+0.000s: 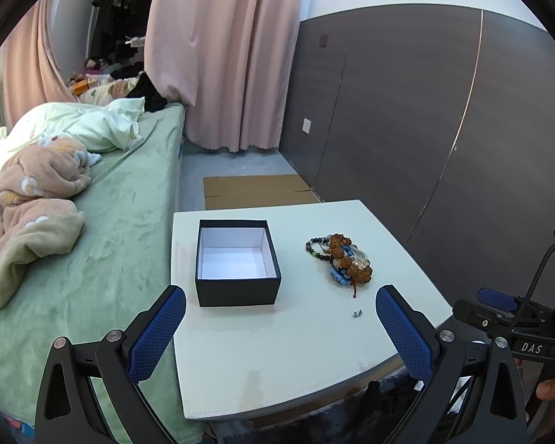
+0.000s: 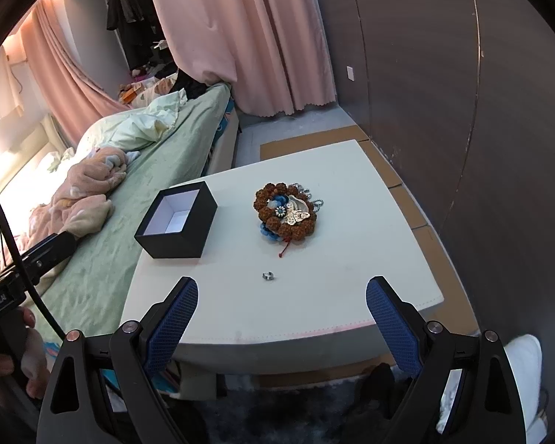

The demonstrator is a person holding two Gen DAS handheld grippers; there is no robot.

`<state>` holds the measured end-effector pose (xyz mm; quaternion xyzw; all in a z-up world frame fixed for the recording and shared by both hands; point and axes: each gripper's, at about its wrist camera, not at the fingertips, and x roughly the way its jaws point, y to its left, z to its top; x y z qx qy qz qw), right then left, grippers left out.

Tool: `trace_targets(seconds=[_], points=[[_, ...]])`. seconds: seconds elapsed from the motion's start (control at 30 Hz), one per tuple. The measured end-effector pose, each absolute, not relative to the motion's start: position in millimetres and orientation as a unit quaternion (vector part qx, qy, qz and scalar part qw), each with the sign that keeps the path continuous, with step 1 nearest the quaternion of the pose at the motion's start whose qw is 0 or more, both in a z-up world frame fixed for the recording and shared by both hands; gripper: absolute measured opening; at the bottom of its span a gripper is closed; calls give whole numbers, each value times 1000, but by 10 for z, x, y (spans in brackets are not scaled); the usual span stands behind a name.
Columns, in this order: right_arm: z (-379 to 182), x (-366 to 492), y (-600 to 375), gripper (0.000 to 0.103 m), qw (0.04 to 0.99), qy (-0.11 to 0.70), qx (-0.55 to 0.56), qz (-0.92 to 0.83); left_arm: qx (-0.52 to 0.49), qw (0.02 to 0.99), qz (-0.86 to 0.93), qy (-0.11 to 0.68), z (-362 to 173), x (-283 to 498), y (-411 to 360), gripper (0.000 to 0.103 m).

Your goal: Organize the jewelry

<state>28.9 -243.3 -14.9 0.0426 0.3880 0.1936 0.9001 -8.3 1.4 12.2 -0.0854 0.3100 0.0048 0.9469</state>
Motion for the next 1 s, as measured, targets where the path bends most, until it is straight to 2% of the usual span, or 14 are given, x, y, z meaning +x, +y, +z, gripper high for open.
trace_targets(seconds=[1.0], points=[[-121, 279, -2465, 93, 903, 381, 37, 192, -59, 955, 17, 290, 202, -159, -36, 103]])
